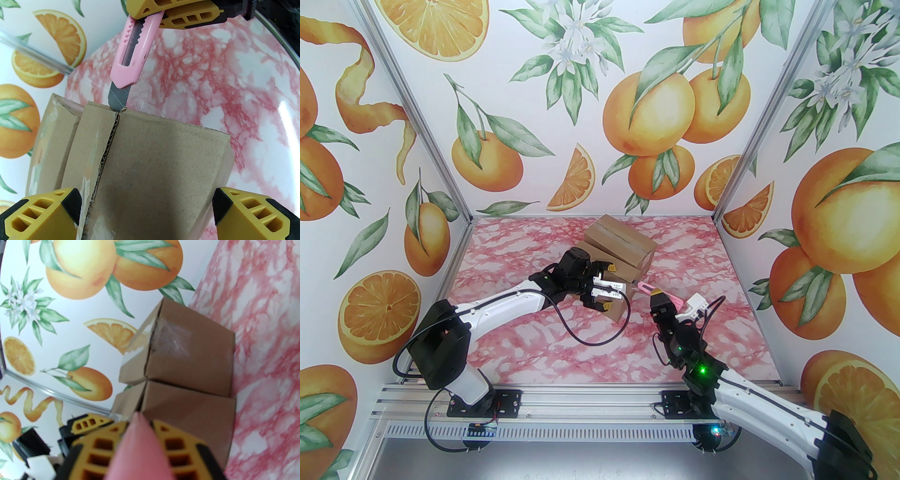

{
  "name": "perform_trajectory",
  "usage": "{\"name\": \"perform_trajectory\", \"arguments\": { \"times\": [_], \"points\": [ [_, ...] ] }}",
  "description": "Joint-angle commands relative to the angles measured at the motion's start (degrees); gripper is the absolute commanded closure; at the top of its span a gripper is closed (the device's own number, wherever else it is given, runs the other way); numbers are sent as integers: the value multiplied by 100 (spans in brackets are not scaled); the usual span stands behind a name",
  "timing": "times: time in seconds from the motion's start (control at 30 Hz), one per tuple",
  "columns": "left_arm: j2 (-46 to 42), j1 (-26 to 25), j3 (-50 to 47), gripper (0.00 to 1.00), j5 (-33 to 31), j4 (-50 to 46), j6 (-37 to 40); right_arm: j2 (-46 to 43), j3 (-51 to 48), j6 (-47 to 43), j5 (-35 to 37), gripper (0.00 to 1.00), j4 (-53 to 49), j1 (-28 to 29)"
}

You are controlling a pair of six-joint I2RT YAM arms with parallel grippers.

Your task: Unpack the express box

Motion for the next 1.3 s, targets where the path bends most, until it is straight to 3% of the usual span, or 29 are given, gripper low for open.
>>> {"name": "perform_trajectory", "arguments": {
  "times": [0.0, 0.2, 0.4, 0.67, 0.9, 1.27],
  "points": [
    [129, -89, 0, 4, -244, 883, -298, 292, -188, 278, -624, 100, 381, 93],
    [249, -230, 94, 5, -508, 943, -350, 530, -81, 288, -716, 100, 629, 90],
    [481, -297, 446, 5, -1101, 895, -855, 201, 29, 335, -830, 100, -20, 89],
    [790, -299, 862, 5, -1342, 532, -1117, -487, 33, 391, -693, 100, -684, 93],
    [782, -275, 854, 6, -1413, 341, -1279, -774, -110, 487, -451, 100, -610, 76],
    [711, -192, 811, 8, -1565, 277, -1563, -1145, 187, 787, -714, 100, -1825, -69]
  ]
}}
